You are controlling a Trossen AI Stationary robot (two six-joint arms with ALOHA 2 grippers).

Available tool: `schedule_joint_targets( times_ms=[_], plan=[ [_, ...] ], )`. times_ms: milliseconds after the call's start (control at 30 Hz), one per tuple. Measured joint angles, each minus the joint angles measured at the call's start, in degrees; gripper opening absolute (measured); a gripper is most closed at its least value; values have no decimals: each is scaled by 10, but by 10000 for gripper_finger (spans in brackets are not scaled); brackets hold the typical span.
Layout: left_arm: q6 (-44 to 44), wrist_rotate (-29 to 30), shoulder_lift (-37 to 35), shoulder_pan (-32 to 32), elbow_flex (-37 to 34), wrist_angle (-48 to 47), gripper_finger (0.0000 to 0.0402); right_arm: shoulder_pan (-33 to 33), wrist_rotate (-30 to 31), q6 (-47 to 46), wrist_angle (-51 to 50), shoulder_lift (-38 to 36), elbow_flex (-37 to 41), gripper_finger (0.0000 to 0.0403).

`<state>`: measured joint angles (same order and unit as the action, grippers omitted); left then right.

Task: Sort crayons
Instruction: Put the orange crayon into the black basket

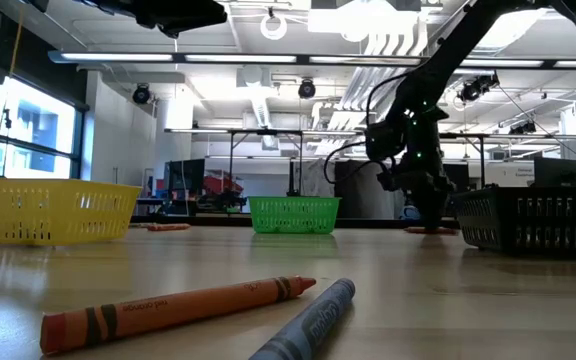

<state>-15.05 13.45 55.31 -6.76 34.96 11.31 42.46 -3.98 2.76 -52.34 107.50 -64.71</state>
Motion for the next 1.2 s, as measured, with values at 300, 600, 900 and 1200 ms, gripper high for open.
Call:
schedule_joint_targets(
  times_ms=[300,600,900,1200],
  plan=[
    [0,0,0,0,0,-3,90,-25,-77,-78,-71,-141,2,5],
    [2,0,0,0,0,-4,90,-178,-116,-269,-163,-290,0,7],
    [9,0,0,0,0,-4,90,-460,-36,-539,-152,-325,0,7],
    [14,0,0,0,0,-3,90,-638,78,-716,-145,-269,0,7]
  ],
)
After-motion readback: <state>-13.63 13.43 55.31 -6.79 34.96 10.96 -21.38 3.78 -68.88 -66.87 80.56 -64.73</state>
